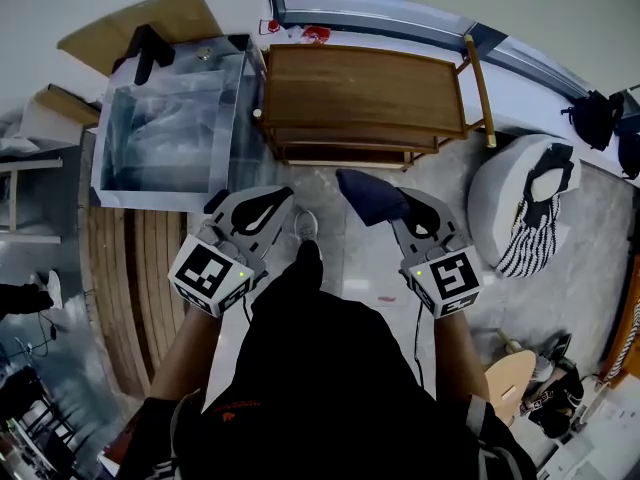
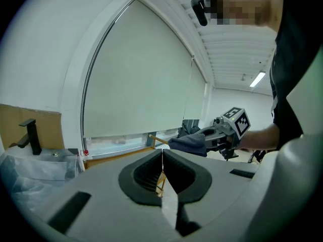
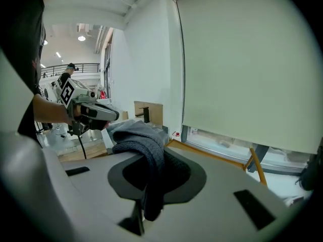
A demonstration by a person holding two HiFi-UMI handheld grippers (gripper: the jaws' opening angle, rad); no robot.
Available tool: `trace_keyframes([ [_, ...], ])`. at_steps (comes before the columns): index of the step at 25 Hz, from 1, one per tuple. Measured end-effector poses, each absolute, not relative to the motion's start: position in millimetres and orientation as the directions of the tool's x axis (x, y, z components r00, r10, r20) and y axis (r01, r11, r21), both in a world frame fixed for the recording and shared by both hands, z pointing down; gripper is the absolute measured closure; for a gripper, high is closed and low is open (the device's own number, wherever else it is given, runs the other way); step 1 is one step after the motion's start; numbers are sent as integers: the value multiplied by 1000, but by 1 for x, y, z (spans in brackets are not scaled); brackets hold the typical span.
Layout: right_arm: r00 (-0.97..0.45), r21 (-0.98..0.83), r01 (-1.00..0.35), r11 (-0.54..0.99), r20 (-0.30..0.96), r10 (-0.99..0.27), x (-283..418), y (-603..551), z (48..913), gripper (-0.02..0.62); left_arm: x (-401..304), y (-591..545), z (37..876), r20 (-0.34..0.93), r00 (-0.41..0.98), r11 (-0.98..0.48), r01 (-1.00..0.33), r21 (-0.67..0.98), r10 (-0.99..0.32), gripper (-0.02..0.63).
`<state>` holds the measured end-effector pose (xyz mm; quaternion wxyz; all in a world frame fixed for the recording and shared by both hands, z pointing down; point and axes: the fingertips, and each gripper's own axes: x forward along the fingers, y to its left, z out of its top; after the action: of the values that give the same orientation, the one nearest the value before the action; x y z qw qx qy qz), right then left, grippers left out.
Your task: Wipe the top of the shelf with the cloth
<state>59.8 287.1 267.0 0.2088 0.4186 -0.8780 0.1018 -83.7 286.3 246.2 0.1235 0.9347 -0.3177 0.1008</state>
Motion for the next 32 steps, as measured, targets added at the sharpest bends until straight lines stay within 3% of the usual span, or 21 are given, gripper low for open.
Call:
trace_keyframes([
  [12,-515,66,-771,633,521,-681,27,192,273,554,-109,189,256,288,794,-753,-603,264,-535,583],
  [32,-517,98,-752,652,526,-675,-5,114,269,555,-135,106,260,243,805,-781,-588,212,-541,583],
])
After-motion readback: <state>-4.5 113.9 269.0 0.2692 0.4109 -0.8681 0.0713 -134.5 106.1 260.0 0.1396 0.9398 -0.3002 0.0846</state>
